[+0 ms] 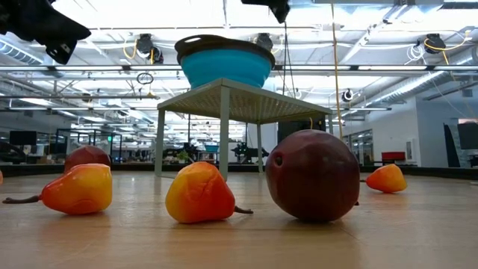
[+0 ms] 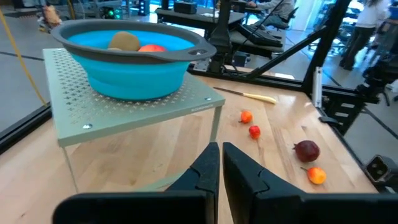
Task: Pick & Place Fruit
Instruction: Put the left red pomegranate into the blue strainer bowl on the shelf
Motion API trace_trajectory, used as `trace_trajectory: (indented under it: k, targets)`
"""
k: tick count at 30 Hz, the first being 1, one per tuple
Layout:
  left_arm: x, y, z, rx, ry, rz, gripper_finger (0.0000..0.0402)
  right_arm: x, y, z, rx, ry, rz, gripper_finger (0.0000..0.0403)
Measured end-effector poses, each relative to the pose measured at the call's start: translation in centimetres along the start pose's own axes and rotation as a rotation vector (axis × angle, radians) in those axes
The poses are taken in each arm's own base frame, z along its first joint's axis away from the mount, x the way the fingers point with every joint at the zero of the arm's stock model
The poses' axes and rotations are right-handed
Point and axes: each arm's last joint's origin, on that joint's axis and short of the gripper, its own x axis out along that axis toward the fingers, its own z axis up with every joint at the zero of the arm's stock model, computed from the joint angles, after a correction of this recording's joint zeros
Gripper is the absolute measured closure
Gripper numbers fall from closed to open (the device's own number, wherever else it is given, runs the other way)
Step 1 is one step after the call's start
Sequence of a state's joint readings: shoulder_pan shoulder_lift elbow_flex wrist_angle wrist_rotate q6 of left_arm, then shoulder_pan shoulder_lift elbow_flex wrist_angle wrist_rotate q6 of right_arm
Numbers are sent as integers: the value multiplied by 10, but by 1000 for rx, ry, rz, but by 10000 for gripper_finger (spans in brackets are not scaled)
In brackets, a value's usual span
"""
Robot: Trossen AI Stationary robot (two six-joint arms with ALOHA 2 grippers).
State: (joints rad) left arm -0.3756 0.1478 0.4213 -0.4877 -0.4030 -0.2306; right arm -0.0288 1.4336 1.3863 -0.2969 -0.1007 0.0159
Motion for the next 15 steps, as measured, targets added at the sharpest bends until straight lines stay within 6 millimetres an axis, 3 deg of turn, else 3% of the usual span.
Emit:
trace_trajectory:
  k: [7,15]
  targets:
    - [0,-1,0,2,2,-20,382,-20,3,-4,4,-7,7,402]
    - [0,-1,0,15,1,-20,382,-49,6,-27,27,-82,12,402]
